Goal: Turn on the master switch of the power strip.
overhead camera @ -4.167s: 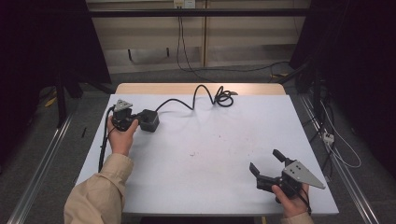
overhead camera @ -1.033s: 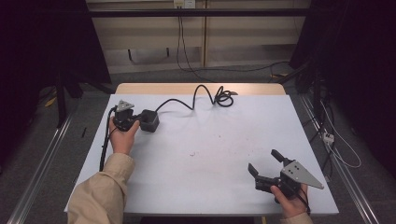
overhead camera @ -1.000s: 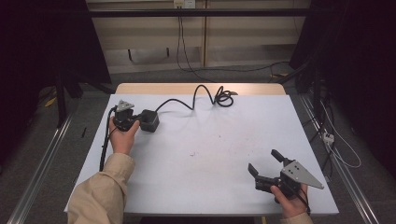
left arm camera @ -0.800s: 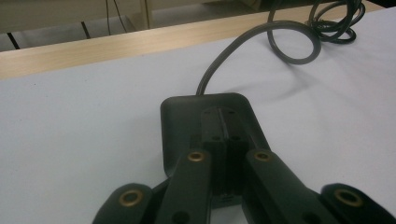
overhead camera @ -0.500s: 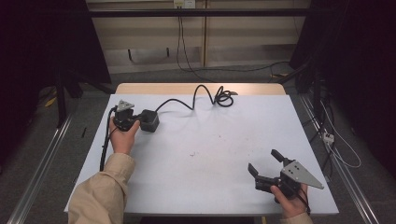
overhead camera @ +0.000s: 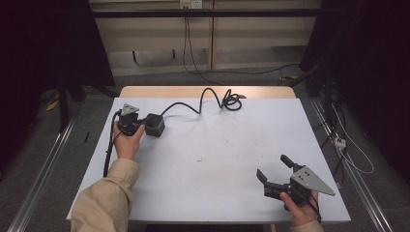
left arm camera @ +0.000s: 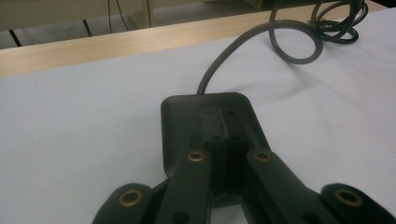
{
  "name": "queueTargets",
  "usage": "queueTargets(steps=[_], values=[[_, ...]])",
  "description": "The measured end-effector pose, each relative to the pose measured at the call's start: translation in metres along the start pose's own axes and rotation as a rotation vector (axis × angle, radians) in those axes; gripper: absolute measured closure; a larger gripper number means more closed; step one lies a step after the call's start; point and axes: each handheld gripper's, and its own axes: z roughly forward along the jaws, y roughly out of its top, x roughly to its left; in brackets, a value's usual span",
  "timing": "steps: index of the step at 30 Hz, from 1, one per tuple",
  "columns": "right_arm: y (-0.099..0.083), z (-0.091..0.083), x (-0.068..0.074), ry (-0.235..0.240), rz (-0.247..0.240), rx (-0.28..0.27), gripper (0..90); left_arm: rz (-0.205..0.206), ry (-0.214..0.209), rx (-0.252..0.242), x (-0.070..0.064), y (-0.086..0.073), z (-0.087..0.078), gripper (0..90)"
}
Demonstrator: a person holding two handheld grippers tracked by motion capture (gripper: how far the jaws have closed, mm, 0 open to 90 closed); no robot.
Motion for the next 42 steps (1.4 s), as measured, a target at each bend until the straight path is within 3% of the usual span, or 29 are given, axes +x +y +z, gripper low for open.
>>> queueTargets(steps=[15,18,35,42], values=[[0.0007,0.0002,0.0011,0.004,0.003,-0.003,3.0,0.032,0.027,0.008,-0.0038,0.0003,0.0002,90.0],[0.0008,0.0003,0.0013,0.003,0.002,-0.002,3.0,0.011,0.022,0.009,-0.0029,0.0001,0.0001,90.0],[0.0006,-0.0002,0.0008,0.002,-0.001,-0.003,3.0,-0.002,0.027,0.012,-0.0031,-0.0003,0.0003,90.0],[0.0004,-0.0002,0.0007,0.002,0.003,-0.004,3.0,-0.037,0.021,0.004,-0.002,-0.0011,0.0002,90.0]])
